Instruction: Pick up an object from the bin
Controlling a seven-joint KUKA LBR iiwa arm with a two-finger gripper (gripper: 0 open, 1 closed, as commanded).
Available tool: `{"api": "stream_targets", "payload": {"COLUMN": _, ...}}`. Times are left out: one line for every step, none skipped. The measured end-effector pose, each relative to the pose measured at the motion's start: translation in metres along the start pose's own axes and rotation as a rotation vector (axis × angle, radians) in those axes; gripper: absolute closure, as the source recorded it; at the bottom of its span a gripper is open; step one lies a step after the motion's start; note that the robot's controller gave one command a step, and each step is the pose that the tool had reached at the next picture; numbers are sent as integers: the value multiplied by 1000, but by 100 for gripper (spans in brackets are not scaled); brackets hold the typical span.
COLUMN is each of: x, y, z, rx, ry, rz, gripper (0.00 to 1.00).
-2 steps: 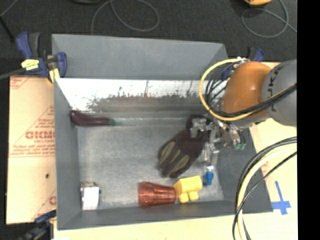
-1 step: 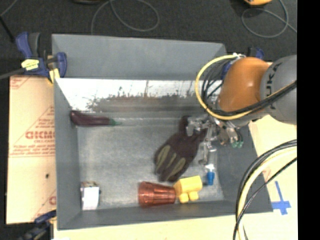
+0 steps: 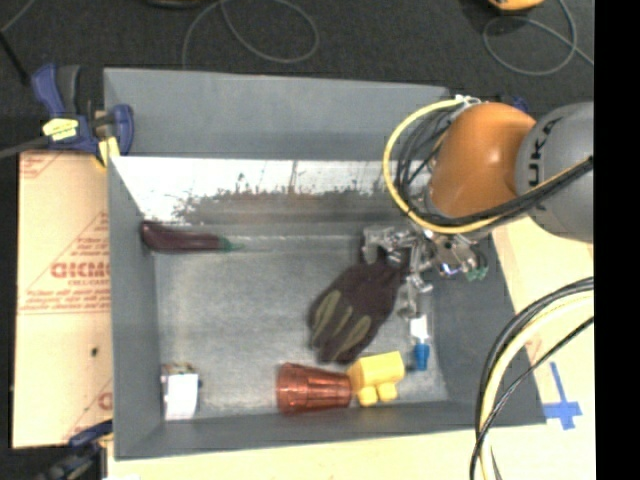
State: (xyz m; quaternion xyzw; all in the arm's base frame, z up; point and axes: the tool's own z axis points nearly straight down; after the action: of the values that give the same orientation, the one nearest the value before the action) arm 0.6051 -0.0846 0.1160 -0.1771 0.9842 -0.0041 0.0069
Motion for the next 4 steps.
{"api": "stream_targets", "payload": {"x": -3, "y": 6, "z": 44, "rx": -7, "ry": 3, "rz": -101, "gripper": 0}}
{"api": "stream_targets", "payload": {"x": -20, "y": 17, "z": 42, "rx": 5, "ry": -12, "rz": -135, "gripper": 100}}
{"api": "stream_targets", "payload": {"x": -20, "y": 17, "z": 42, "rx": 5, "ry": -12, "rz": -136, "gripper": 100}}
{"api": "stream_targets", "payload": {"x": -20, "y": 18, "z": 40, "rx": 5, "ry": -11, "rz": -136, "gripper": 100}}
